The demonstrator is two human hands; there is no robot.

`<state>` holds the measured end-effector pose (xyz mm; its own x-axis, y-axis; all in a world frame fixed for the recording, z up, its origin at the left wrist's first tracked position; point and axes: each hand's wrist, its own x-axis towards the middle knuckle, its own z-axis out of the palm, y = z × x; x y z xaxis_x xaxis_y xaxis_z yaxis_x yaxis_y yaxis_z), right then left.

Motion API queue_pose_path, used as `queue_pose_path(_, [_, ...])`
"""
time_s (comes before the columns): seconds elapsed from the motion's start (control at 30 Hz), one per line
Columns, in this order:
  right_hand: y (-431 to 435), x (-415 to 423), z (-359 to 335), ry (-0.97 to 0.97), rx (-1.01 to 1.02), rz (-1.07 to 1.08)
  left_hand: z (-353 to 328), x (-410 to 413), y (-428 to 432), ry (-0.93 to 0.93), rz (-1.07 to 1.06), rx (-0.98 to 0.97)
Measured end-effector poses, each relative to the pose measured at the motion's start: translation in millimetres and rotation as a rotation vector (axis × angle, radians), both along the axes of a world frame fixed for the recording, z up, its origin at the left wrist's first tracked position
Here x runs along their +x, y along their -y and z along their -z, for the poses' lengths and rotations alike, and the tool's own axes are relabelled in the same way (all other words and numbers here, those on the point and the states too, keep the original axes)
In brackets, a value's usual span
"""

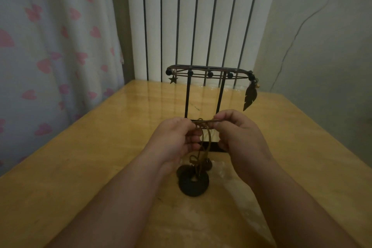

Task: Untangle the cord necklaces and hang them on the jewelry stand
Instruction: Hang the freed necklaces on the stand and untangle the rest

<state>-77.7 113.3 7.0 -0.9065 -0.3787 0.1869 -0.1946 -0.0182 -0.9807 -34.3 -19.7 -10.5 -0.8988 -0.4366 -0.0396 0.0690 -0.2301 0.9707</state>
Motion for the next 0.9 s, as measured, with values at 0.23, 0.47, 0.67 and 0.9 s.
queue_pose_path(0.23, [1, -5, 0, 0.152, -0.081, -0.175, -2, 4, -3, -0.088, 0.021, 0.226])
queue_pose_path(0.47, [-1, -5, 2, -0.032, 0.166, 0.146, 0, 6, -5, 0.026, -0.02, -0.164])
queue_pose_path(0.67, [1, -7, 0, 0.179, -0.032, 0.114, -1, 4, -4, 0.039, 0.001, 0.064])
queue_pose_path(0.9, [-5, -6, -3, 0.232, -0.102, -0.121, -5, 5, 2, -0.137, 0.092, 0.416])
